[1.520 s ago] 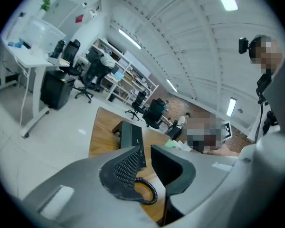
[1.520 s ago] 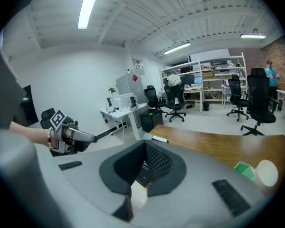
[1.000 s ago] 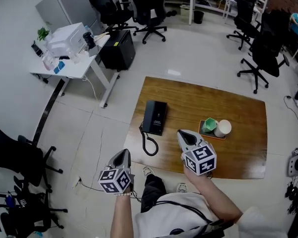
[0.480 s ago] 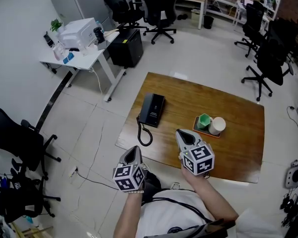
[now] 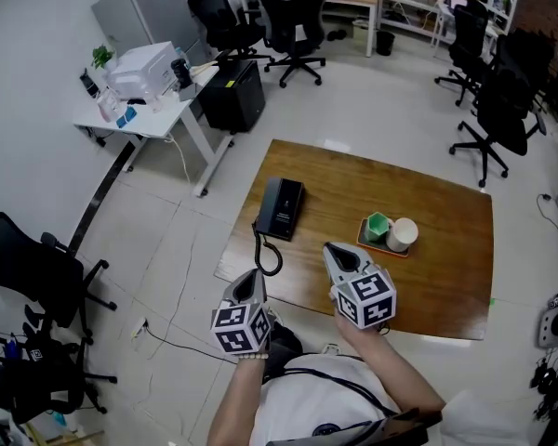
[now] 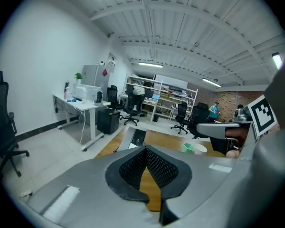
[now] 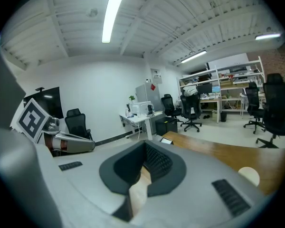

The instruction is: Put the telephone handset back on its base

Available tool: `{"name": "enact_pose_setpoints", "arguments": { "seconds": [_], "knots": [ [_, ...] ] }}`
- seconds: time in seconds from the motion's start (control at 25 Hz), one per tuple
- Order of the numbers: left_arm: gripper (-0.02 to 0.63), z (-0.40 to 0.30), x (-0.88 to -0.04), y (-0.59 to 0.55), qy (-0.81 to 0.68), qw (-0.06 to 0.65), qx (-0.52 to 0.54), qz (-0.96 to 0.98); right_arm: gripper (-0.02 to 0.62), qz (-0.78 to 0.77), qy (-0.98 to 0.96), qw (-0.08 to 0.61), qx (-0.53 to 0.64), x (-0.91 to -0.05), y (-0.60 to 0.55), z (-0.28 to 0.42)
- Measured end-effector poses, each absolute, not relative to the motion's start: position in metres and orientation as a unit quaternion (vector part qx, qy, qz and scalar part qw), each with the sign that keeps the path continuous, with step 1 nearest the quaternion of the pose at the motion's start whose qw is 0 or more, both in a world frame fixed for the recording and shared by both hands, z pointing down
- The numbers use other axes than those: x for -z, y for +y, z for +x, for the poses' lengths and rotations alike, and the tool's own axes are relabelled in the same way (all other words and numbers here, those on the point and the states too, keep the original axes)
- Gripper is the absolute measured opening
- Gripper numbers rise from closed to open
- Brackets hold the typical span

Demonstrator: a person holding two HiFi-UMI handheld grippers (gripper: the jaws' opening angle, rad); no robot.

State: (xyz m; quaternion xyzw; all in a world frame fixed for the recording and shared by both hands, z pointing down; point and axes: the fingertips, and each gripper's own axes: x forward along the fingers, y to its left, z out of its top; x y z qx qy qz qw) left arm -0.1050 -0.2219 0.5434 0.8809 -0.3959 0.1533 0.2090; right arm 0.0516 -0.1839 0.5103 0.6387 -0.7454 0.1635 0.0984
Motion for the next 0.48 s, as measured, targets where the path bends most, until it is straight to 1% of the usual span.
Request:
{"name": "enact_pose_setpoints", "arguments": {
  "seconds": [0.48],
  "knots": [
    [0.000, -0.1077, -0.5512, -0.2225, -0.392, 0.215, -0.161, 0.880, 0.000, 0.635, -0.748, 0.101, -0.165, -0.5118, -0.1895, 0.0460]
  ]
}}
